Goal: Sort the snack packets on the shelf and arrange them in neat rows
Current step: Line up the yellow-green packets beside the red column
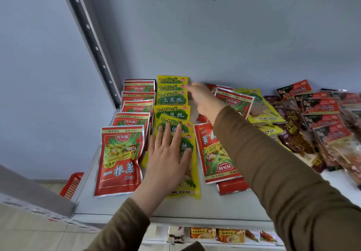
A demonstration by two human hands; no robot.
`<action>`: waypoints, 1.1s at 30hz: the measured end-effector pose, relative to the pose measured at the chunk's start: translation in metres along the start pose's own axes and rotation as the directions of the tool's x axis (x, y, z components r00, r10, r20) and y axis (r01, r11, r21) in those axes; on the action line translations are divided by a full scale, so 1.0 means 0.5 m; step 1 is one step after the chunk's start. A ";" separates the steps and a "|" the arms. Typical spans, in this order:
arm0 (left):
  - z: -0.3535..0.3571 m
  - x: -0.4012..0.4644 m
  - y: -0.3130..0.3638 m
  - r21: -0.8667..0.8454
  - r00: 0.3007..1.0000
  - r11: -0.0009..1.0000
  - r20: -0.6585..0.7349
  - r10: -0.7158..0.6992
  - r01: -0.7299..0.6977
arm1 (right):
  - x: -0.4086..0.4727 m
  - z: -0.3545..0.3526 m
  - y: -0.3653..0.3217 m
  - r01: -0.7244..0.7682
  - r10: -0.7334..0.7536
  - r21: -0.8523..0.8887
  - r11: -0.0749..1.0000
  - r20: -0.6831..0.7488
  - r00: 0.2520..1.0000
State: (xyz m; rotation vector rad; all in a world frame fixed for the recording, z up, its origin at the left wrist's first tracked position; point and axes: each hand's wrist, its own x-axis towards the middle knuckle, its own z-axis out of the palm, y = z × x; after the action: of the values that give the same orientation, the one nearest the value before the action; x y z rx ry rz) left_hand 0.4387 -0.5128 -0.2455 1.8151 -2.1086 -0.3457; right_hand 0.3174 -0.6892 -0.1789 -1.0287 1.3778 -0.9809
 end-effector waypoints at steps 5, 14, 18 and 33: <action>-0.009 -0.062 -0.018 0.061 0.999 0.997 -0.016 0.043 -0.042 | -0.161 -0.025 0.038 0.218 -0.215 0.068 0.974 -0.050 0.975; 0.007 -0.067 -0.014 0.119 0.998 0.991 0.022 -0.055 0.052 | -0.270 0.014 0.199 0.229 -0.231 -0.104 0.968 -0.008 0.973; 0.008 -0.069 -0.016 0.037 0.995 0.996 0.050 -0.083 0.081 | -0.251 -0.017 0.198 0.236 -0.244 -0.157 0.959 -0.037 0.969; -0.010 -0.089 -0.041 -0.045 0.999 0.998 0.008 -0.048 0.049 | -0.278 0.007 0.228 0.212 -0.212 -0.120 0.970 0.016 0.977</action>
State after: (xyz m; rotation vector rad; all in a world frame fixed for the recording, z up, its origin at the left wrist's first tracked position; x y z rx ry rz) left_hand 0.4648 -0.4717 -0.2531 1.8442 -2.0470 -0.4087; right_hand 0.3178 -0.5242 -0.2495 -1.2885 1.3581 -1.0606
